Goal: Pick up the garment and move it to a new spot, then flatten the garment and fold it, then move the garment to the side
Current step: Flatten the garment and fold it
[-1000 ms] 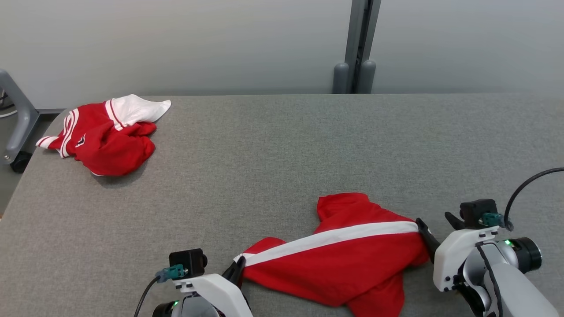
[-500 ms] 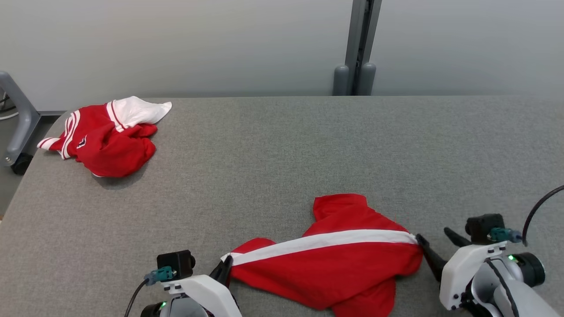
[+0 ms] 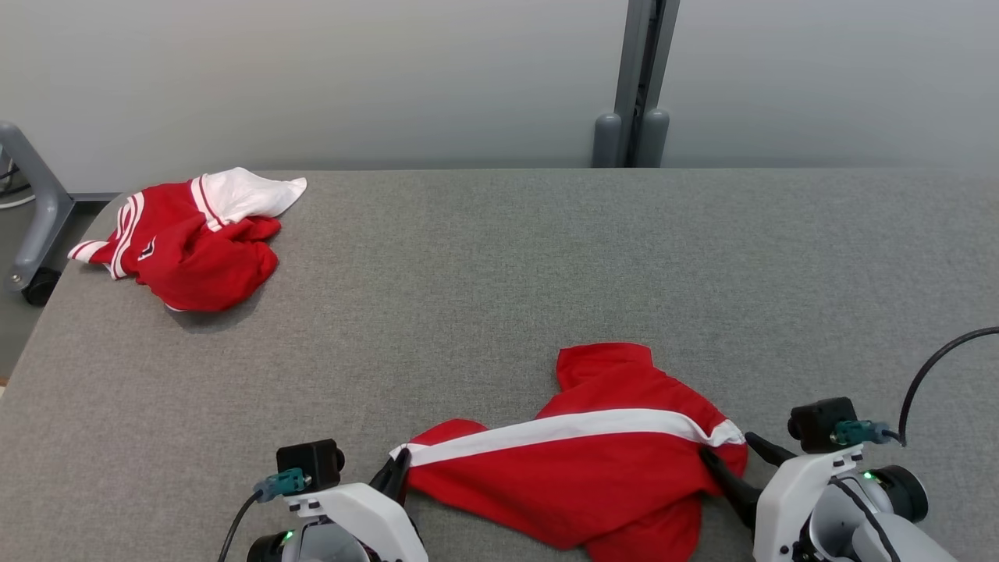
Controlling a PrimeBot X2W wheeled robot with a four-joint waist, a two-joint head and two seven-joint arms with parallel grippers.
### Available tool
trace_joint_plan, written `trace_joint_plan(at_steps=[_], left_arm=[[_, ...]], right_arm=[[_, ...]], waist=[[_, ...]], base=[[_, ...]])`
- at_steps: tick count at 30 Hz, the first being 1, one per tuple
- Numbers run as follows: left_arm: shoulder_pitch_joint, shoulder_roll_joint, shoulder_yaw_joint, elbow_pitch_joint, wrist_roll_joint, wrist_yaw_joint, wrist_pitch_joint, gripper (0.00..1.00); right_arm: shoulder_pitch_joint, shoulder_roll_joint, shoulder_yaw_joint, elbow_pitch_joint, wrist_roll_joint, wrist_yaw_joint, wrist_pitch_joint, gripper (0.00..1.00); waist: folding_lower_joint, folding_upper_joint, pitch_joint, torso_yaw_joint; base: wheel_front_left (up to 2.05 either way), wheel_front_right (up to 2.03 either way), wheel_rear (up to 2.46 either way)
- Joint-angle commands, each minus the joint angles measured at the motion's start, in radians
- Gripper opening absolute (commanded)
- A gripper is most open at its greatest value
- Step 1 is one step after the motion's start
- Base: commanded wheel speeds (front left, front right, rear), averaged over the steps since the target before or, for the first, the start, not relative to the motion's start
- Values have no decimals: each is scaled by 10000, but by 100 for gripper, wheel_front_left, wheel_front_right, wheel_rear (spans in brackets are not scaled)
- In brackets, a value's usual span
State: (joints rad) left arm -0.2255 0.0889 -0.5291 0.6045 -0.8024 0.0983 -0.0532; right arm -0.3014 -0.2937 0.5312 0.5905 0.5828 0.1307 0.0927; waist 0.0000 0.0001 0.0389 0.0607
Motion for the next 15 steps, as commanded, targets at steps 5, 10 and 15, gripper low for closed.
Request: trace_joint_plan(at_steps=[5, 10, 15], left_arm=[[-165, 94, 16, 62, -43, 41, -57, 0], [-218, 88, -29, 132, -59, 6, -57, 0], [-250, 74, -50, 173, -72, -23, -71, 0]], right_arm=[[-440, -82, -196, 210, 406, 2, -83, 100], [-675, -210, 259, 533, 705, 2, 478, 100], [-796, -346, 705, 584, 1086, 2, 716, 89]], waist=[[0, -1, 30, 43], [0, -1, 17, 119], [0, -1, 21, 151]], base=[[0, 0, 0], [0, 0, 0], [0, 0, 0]])
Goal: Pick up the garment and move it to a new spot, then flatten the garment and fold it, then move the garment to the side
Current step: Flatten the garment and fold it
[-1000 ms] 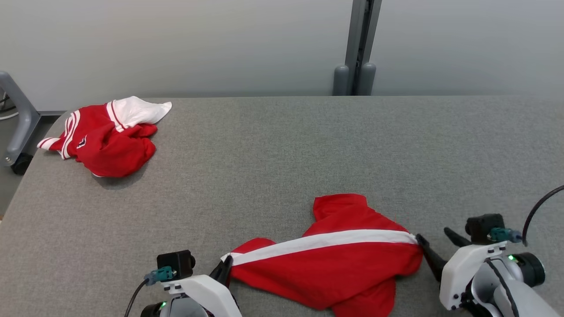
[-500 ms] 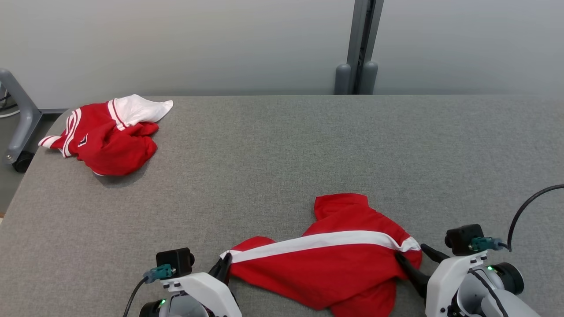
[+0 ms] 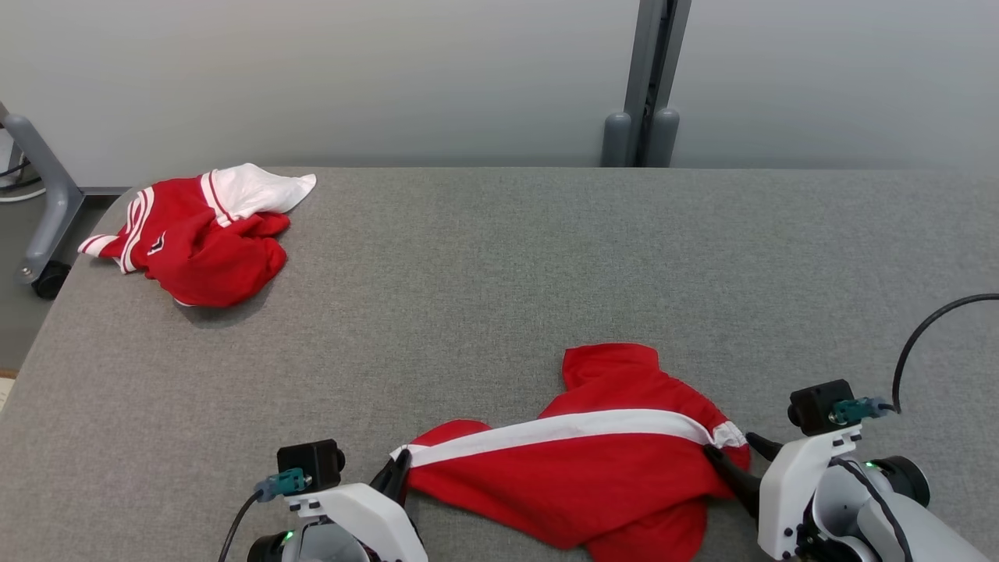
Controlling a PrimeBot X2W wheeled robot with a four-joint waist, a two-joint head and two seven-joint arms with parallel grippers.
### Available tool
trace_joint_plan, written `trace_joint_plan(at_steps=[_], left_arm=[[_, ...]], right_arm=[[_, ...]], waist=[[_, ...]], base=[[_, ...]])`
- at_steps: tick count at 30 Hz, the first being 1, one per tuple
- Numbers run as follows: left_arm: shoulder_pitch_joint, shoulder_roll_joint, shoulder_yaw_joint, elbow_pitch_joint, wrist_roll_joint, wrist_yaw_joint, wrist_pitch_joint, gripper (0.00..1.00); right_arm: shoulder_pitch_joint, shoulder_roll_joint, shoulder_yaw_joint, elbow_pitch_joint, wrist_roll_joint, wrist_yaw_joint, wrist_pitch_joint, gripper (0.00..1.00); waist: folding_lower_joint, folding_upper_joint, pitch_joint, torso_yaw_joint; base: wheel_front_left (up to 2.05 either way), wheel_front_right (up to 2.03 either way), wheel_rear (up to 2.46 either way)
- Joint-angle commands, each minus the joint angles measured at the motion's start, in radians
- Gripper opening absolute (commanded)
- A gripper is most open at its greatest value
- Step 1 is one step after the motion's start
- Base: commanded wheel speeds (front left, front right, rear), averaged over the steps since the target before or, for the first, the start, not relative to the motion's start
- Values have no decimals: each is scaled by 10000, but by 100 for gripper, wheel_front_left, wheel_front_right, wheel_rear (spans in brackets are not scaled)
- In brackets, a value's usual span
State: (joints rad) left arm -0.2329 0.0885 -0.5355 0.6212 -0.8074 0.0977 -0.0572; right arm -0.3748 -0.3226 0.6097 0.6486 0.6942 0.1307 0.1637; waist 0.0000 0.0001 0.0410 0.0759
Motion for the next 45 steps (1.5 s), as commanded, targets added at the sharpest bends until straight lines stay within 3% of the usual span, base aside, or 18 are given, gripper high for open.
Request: trace_joint_plan(at_steps=[1, 3, 7, 9, 10, 20, 27, 36, 42, 45], left_arm=[[-185, 78, 10, 13, -29, -23, -28, 0], [-199, 82, 10, 33, -36, -28, -44, 0], [-190, 96, 0, 49, -63, -37, -60, 0], [-184, 106, -5, 40, -61, -49, -115, 0], [-192, 107, -15, 16, -42, -65, -156, 0], [-356, 140, 115, -860, 75, -234, -939, 0], [-489, 265, 317, -2273, 183, -261, -1493, 0], [-143, 601, 588, -4634, 200, 56, -1539, 0], [-246, 918, 659, -5979, 76, 292, -961, 0], [-504, 1074, 648, -6011, 123, 324, -684, 0]], right_arm=[[-64, -68, 39, -5, 65, 2, 14, 77], [-117, -113, 219, -14, 232, 2, -103, 47], [-251, -189, 535, 8, 473, 2, -356, 24], [-288, -225, 654, 33, 551, 2, -589, 2], [-316, -254, 698, 57, 563, 2, -717, 0], [-630, -412, 27, -324, 557, 2, -2723, 0], [-342, -585, -875, -1503, 369, 2, -3284, 0], [807, -738, -2913, -4019, -131, 2, -2678, 0], [1724, -109, -4255, -5765, -469, 2, -1413, 0], [1792, 138, -4434, -5987, -726, 2, -938, 0]], waist=[[0, -1, -1, 2], [0, -1, -3, 0], [0, -1, -23, -26], [0, -1, -38, -39], [0, -1, -48, -42], [0, -1, -270, -199], [0, -1, -587, -517], [0, -1, -894, -1054], [0, -1, -929, -1353], [0, -1, -873, -1449]], base=[[0, 0, 0], [0, 0, 0], [0, 0, 0], [0, 0, 0], [0, 0, 0], [0, 0, 0], [0, 0, 0], [0, 0, 0], [0, 0, 0], [0, 0, 0]])
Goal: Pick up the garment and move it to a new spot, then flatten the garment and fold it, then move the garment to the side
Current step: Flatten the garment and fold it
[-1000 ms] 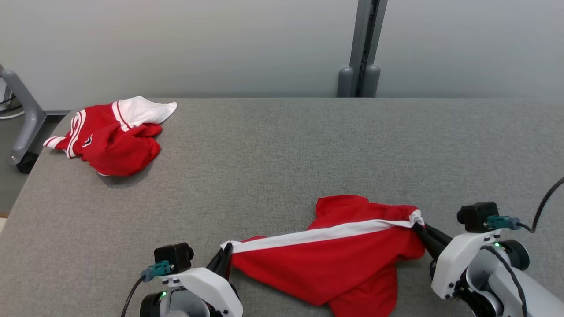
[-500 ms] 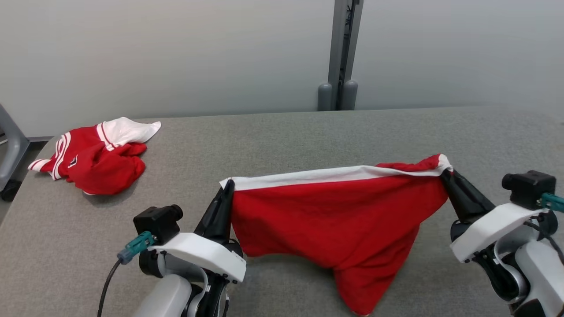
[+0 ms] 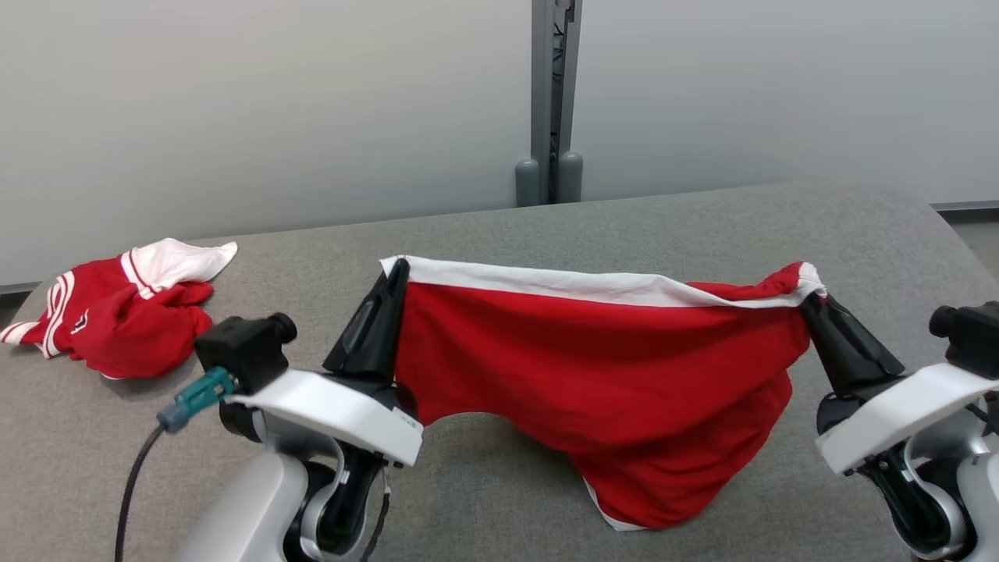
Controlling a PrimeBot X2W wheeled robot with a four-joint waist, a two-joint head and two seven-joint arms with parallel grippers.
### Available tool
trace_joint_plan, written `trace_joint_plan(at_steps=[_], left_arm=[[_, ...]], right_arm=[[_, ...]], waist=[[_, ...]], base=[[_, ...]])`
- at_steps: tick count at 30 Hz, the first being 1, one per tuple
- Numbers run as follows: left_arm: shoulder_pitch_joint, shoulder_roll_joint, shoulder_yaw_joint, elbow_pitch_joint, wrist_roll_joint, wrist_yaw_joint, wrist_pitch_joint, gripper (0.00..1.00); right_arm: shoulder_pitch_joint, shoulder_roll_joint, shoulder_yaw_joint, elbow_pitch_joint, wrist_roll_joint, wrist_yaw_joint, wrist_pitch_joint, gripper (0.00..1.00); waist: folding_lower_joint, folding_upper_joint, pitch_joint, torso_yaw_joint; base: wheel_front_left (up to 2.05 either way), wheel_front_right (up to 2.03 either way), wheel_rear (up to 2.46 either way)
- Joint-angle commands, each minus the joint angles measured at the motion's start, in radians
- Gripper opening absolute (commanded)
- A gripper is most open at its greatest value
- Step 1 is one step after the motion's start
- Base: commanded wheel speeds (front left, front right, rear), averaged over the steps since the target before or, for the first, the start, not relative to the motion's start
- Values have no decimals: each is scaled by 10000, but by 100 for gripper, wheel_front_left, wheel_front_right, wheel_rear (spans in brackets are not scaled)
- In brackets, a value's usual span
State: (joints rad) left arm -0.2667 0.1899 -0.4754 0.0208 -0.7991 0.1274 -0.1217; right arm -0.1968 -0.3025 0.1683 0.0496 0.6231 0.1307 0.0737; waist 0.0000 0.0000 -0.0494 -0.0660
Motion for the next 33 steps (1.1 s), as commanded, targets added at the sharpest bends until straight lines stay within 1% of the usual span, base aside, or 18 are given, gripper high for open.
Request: trace_joint_plan(at_steps=[1, 5, 6, 8, 10, 13, 16, 20, 23, 25, 27, 28, 30, 33], left_arm=[[-328, 84, 66, 83, -2, 10, 98, 0], [-1411, 248, 126, 958, 22, -222, 541, 0], [-1802, 263, 168, 1276, 42, -284, 632, 0], [-2703, 316, 288, 1930, 97, -404, 781, 0], [-3798, 368, 380, 2549, 206, -545, 898, 0], [-5577, 495, 505, 3543, 529, -769, 875, 0], [-7475, 614, 606, 4444, 989, -936, 571, 0], [-9657, 572, 603, 5394, 1570, -1262, -235, 0], [-10776, 465, 409, 5966, 1978, -1614, -841, 0], [-11213, 376, 334, 6317, 2174, -1800, -1133, 0], [-11287, 182, 383, 6595, 2188, -1960, -1303, 0], [-10972, -59, 402, 6819, 2113, -2108, -1392, 0], [-10590, -233, 394, 6989, 2053, -2253, -1427, 0], [-10003, -367, 707, 6781, 1979, -2393, -1448, 0]], right_arm=[[-65, 126, -85, -13, -89, 2, 173, 0], [-1064, 739, -94, 562, -609, 2, 562, 0], [-1440, 973, -71, 865, -662, 2, 543, 0], [-2393, 1207, 7, 1515, -1036, 2, 384, 0], [-3512, 1626, 7, 2200, -1210, 2, 65, 0], [-5347, 2048, -179, 3332, -1487, 2, -672, 0], [-7255, 2318, -349, 4548, -2017, 2, -1636, 0], [-9490, 2443, -969, 6113, -2681, 1, -2941, 0], [-10634, 2488, -1627, 7023, -3055, -1, -3334, 0], [-11047, 2505, -1749, 7379, -3100, 1, -3390, 0], [-11097, 2479, -1855, 7410, -3105, 1, -3397, 0], [-10684, 2481, -1865, 7492, -3025, 1, -3394, 0], [-10241, 2487, -1809, 7528, -3032, 1, -3397, 0], [-9552, 2484, -1646, 7367, -2933, 1, -3400, 0]], waist=[[0, 0, 76, -75], [0, 0, 346, -283], [0, 0, 436, -341], [0, 0, 678, -437], [0, 0, 1078, -504], [0, 0, 1756, -543], [0, 0, 2438, -561], [0, 0, 3296, -477], [0, 0, 3921, -304], [0, 0, 4324, -175], [0, 0, 4691, -51], [0, 0, 4979, 68], [0, 0, 5196, 163], [0, 0, 5369, 214]], base=[[0, 0, 0], [0, 0, 0], [0, 0, 0], [0, 0, 0], [0, 0, 0], [0, 0, 0], [0, 0, 0], [0, 0, 0], [0, 0, 0], [0, 0, 0], [0, 0, 0], [0, 0, 0], [0, 0, 0], [0, 0, 0]])
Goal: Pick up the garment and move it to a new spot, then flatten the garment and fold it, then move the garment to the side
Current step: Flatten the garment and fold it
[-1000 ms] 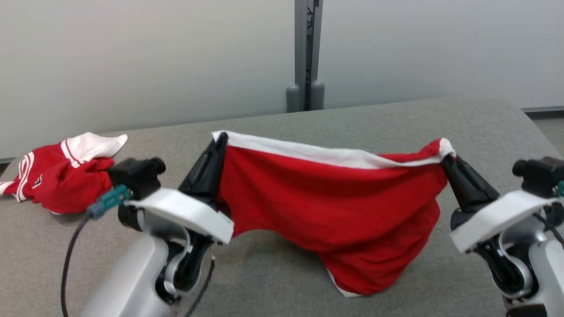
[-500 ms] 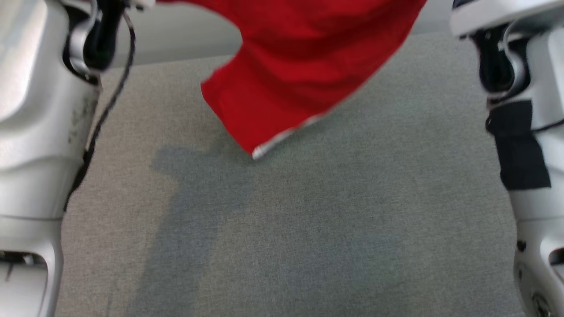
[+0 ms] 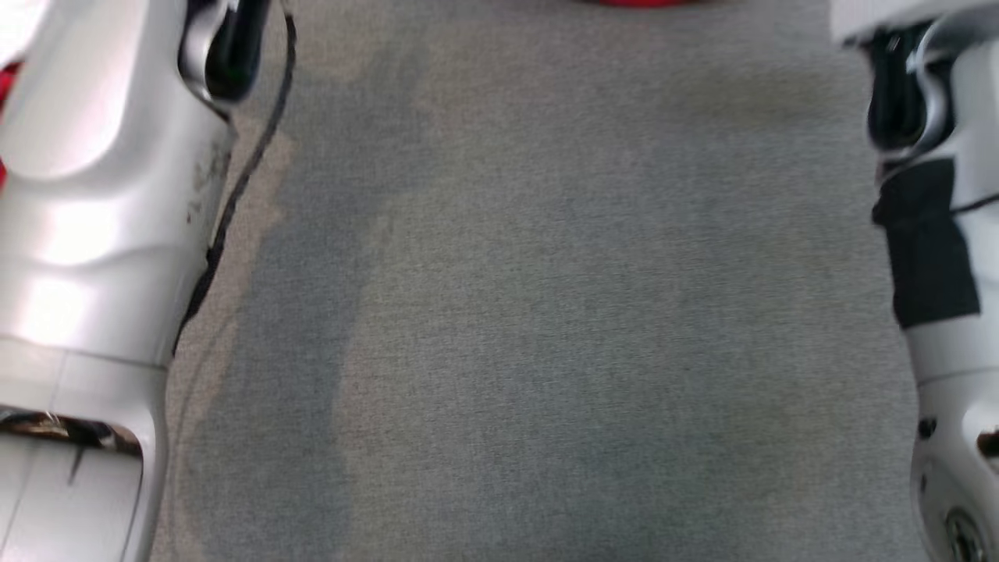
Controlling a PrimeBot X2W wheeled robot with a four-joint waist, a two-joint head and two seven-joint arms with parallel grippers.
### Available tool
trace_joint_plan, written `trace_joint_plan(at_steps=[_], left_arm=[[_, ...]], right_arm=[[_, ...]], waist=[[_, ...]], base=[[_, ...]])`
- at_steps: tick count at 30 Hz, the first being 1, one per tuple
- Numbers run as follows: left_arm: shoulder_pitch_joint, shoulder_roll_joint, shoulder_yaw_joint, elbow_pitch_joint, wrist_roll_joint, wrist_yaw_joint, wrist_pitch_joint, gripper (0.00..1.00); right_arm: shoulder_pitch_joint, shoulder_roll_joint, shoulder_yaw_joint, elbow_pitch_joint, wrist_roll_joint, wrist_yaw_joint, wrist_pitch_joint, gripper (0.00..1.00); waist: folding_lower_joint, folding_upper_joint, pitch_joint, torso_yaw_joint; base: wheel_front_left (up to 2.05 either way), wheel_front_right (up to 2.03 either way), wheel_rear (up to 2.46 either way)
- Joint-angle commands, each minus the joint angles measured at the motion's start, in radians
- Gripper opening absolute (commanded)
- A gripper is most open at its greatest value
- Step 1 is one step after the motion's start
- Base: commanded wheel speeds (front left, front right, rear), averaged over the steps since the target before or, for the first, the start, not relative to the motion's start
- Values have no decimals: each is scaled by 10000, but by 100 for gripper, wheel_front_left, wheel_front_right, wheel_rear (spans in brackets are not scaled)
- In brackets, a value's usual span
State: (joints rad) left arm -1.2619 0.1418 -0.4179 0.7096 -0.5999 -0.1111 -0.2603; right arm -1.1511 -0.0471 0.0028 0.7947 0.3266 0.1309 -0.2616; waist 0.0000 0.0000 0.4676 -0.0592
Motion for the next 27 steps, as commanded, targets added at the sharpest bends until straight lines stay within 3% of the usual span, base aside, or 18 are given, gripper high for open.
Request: trace_joint_plan(at_steps=[1, 8, 13, 20, 27], left_arm=[[190, 92, 245, -225, -14, -39, -62, 0], [2009, 138, 1222, -1548, 35, -152, -59, 0], [3421, 155, 1072, -2429, 143, -180, -58, 0], [6725, 301, 1164, -4638, 338, -81, -48, 0], [10170, -33, 1733, -6527, 463, 312, -49, 0]], right_arm=[[243, -73, 99, -179, 123, -1, -45, 0], [1955, -83, 307, -1454, 595, -1, -45, 0], [3090, -75, 538, -2427, 554, -1, -46, 0], [5707, -71, 456, -4197, 647, 0, -47, 0], [8391, -82, 235, -5744, 749, -3, -47, 0]], waist=[[0, 0, 242, 147], [0, 0, 150, 46], [0, 0, -150, -37], [0, 0, -1044, 97], [0, 0, -2185, 224]], base=[[0, 0, 0], [0, 0, 0], [0, 0, 0], [0, 0, 0], [0, 0, 0]])
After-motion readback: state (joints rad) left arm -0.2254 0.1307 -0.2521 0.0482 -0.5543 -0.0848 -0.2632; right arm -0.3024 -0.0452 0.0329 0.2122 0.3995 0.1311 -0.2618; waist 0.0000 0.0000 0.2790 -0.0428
